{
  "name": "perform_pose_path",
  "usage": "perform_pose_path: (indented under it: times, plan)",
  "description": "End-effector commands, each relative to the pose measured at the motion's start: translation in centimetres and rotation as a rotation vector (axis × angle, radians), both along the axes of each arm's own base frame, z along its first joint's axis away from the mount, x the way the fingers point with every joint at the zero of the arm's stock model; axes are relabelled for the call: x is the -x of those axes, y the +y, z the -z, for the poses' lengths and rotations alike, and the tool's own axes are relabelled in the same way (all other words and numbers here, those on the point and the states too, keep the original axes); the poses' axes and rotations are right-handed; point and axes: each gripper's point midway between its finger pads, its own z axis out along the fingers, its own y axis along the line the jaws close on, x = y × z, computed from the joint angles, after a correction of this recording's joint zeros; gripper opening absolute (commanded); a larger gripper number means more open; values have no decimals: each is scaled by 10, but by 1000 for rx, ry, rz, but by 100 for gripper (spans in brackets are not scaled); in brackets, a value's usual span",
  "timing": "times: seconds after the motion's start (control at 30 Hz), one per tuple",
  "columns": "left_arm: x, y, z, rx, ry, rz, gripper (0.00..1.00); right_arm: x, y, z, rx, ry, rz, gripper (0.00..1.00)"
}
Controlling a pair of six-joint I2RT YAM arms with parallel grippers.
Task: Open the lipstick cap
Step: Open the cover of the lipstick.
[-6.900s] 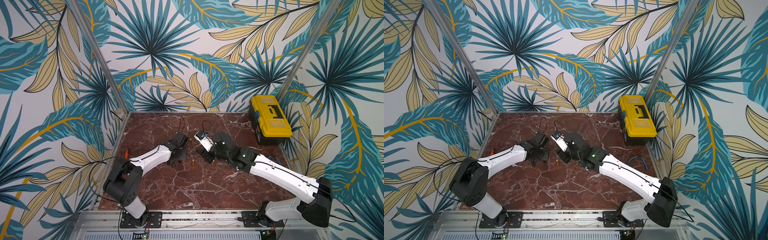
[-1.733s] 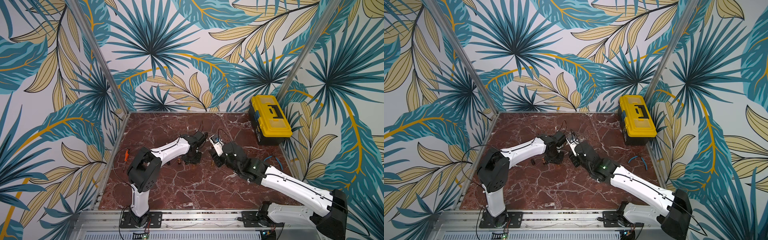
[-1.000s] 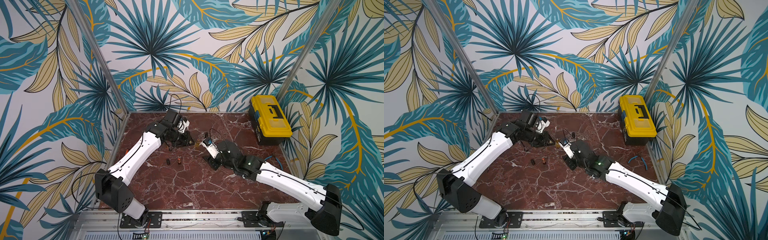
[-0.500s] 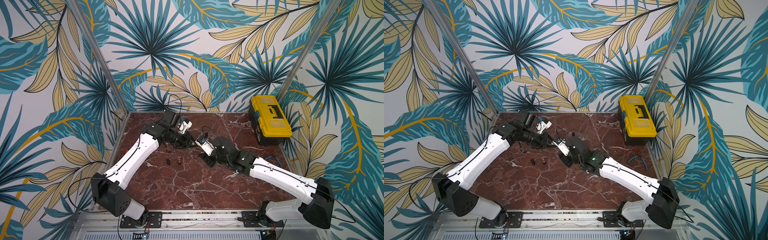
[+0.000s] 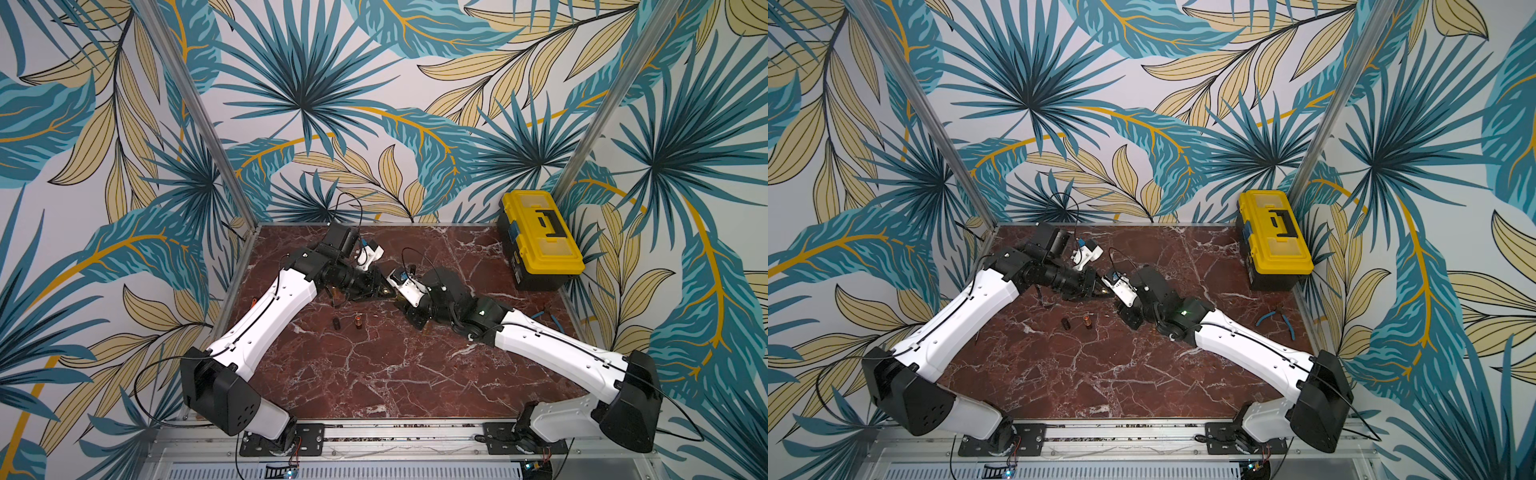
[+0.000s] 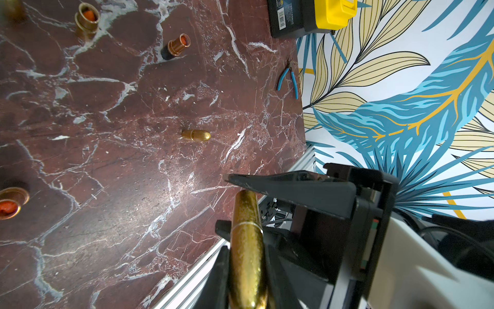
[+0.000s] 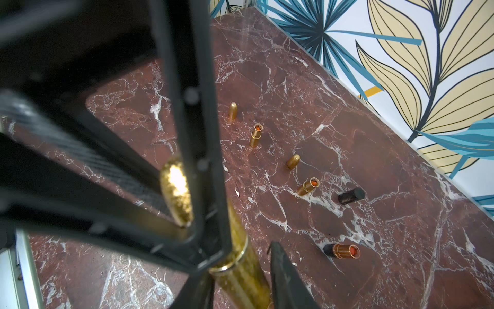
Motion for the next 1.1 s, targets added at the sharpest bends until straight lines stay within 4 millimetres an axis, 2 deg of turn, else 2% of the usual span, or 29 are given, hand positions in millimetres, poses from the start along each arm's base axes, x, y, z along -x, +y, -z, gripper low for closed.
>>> perform_pose_path:
  times: [0.0, 0.53, 0.63, 1.07]
  plan:
    - [0, 1, 2, 10, 11, 5, 13, -1, 7, -2, -6, -2, -32, 33]
    - [-15, 6, 7, 9, 18, -13, 3, 5, 4, -1, 10, 17, -50, 7]
    - [-21, 8, 5, 24, 19, -17, 0, 9, 0, 2, 16, 29, -46, 5]
    - [-41, 27, -15, 99, -6, -45, 0, 20, -17, 24, 74, 79, -27, 2]
